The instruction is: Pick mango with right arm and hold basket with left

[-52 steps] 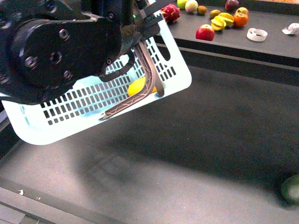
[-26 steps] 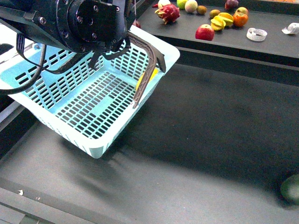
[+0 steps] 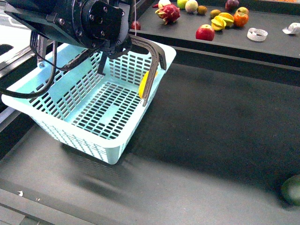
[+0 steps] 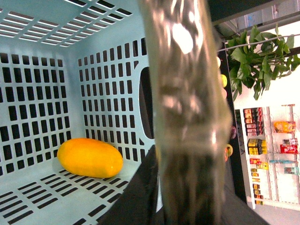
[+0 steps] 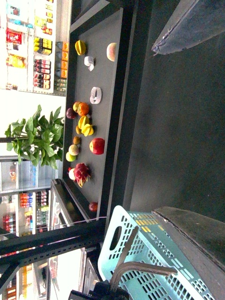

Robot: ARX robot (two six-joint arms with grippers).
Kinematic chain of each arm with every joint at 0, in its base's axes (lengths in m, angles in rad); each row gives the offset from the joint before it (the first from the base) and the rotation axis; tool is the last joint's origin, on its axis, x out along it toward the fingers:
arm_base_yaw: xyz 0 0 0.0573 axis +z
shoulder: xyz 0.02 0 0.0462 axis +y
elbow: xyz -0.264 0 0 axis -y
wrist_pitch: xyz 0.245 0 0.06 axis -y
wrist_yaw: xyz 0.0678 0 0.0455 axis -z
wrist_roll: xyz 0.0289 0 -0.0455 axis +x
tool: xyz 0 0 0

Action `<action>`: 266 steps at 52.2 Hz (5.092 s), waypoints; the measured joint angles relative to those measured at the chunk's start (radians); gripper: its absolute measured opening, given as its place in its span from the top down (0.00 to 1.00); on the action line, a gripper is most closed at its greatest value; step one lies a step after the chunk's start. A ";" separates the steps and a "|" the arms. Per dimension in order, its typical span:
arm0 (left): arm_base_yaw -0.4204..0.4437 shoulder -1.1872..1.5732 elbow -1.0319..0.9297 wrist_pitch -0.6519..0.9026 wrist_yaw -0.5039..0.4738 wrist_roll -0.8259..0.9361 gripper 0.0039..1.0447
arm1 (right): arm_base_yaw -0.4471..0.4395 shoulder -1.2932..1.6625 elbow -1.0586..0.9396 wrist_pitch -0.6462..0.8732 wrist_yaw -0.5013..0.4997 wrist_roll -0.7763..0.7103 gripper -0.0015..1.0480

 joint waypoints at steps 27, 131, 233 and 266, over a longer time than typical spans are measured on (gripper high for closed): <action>-0.001 -0.128 -0.208 0.085 -0.035 0.125 0.05 | 0.000 0.000 0.000 0.000 0.000 0.000 0.08; 0.293 -1.530 -1.457 0.356 0.449 1.376 0.96 | 0.000 0.000 0.000 0.000 0.000 0.000 0.08; 0.380 -2.321 -1.459 -0.401 0.530 1.383 0.17 | 0.000 0.000 0.000 0.000 0.000 0.000 0.08; 0.380 -2.321 -1.459 -0.402 0.533 1.384 0.05 | -0.003 0.000 0.000 0.000 0.004 0.000 0.08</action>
